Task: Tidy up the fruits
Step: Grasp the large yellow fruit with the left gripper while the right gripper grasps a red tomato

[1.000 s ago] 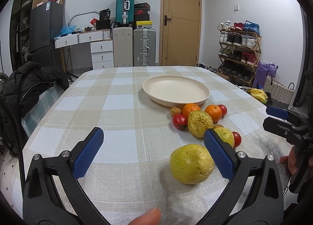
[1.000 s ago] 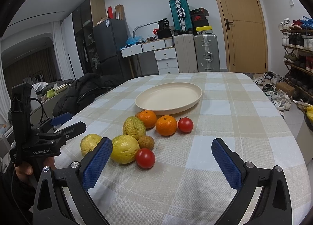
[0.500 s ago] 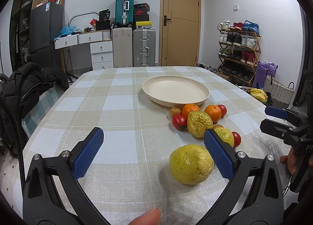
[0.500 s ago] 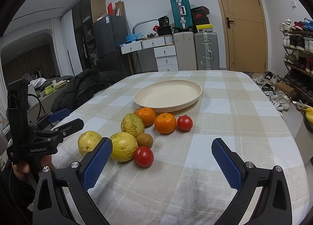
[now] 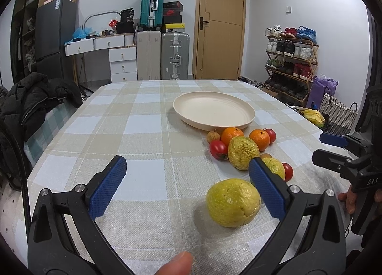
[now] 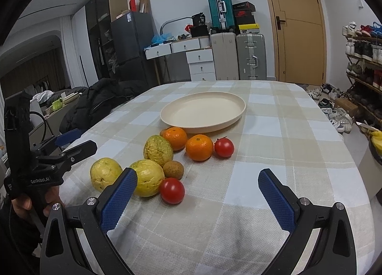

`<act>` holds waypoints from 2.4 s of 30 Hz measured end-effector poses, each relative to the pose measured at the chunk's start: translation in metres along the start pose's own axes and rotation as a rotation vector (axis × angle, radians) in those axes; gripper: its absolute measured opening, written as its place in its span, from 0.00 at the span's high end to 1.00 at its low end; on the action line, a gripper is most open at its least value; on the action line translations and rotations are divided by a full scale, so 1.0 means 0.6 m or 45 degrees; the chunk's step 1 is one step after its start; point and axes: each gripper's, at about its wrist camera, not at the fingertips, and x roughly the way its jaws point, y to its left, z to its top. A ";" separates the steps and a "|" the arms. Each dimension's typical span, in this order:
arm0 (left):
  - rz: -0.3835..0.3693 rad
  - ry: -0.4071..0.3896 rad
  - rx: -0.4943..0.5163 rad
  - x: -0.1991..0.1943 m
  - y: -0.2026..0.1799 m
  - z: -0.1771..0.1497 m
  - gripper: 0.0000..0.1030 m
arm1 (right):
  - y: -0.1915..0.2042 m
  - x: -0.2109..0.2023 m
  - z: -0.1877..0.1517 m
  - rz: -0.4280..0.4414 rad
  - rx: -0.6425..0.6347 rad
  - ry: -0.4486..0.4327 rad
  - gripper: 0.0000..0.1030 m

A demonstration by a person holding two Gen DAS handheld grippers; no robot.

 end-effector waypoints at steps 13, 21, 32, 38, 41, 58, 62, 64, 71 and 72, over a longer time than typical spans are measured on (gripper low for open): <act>0.002 0.043 0.044 0.004 -0.012 0.000 0.01 | 0.012 0.045 0.010 -0.083 -0.077 0.229 0.00; -0.043 0.184 0.086 0.032 -0.020 -0.015 0.01 | 0.010 0.087 -0.007 -0.027 -0.056 0.388 0.23; -0.100 0.232 0.148 0.044 -0.041 -0.030 0.01 | 0.039 0.111 -0.009 -0.018 -0.121 0.422 0.39; -0.135 0.265 0.159 0.052 -0.045 -0.037 0.05 | 0.044 0.105 -0.010 0.023 -0.120 0.401 0.57; -0.158 0.284 0.162 0.056 -0.047 -0.040 0.11 | 0.044 0.103 -0.011 0.055 -0.109 0.394 0.58; -0.196 0.282 0.163 0.058 -0.053 -0.039 0.47 | 0.032 0.088 -0.011 0.081 -0.042 0.306 0.72; -0.189 0.230 0.145 0.044 -0.048 -0.029 0.47 | 0.028 0.074 -0.005 0.096 -0.034 0.252 0.72; -0.184 0.201 0.133 0.039 -0.046 -0.023 0.47 | 0.026 0.068 -0.002 0.103 -0.025 0.228 0.72; -0.167 0.141 0.103 0.026 -0.041 -0.003 0.47 | 0.019 0.051 0.008 0.103 -0.004 0.173 0.72; -0.163 0.135 0.100 0.025 -0.040 0.000 0.47 | 0.017 0.049 0.011 0.104 -0.002 0.171 0.72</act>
